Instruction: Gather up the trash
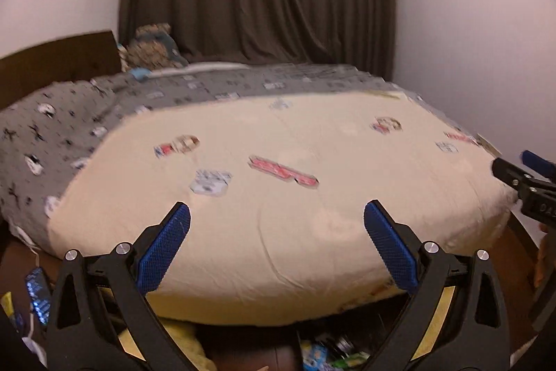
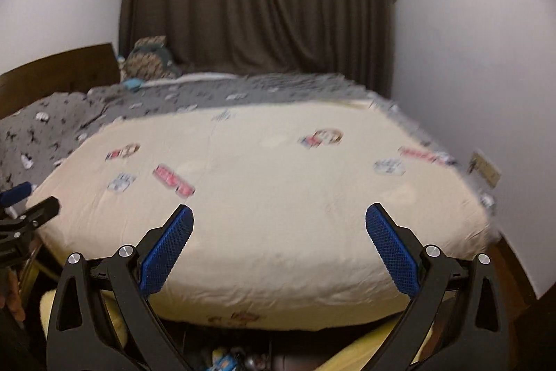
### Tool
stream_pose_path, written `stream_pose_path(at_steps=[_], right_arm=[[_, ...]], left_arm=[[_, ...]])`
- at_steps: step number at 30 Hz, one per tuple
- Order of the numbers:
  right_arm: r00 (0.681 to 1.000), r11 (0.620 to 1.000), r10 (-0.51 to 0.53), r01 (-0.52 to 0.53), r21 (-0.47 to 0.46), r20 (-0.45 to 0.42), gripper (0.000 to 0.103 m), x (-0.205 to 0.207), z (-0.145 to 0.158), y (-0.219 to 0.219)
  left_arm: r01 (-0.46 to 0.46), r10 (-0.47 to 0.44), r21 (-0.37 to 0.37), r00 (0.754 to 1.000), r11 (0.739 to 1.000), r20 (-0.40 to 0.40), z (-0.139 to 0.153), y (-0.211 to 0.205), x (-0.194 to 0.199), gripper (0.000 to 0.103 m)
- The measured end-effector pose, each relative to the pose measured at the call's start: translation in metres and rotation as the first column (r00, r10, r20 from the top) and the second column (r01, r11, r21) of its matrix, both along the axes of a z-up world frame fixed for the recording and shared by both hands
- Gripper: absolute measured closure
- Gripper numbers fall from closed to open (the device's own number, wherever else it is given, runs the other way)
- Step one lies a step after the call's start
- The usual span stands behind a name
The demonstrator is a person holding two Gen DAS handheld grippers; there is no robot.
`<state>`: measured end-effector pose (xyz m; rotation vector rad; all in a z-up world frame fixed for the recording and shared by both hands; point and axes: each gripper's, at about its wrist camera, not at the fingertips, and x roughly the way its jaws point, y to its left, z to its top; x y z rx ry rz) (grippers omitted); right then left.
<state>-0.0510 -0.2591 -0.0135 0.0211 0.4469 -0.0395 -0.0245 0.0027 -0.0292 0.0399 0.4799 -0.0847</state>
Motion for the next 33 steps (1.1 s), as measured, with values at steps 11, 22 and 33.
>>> stream_pose_path(at_steps=[11,22,33], right_arm=[[1.0,1.0,-0.007,0.008,-0.005,0.011,0.003,-0.003,0.015,0.006],[1.0,1.0,-0.018,0.018,0.006,0.023,0.003,-0.004,0.016,0.007],[0.999,0.999,-0.032,0.031,0.01,0.028,0.003,-0.005,0.017,0.008]], left_arm=[[-0.019,0.02,-0.016,0.998,1.0,0.06,0.025,0.004,-0.011,0.008],[-0.034,0.035,-0.02,0.998,0.999,0.059,0.025,0.008,-0.012,0.008],[-0.035,0.036,-0.021,0.997,0.999,0.061,0.025,0.008,-0.014,0.008]])
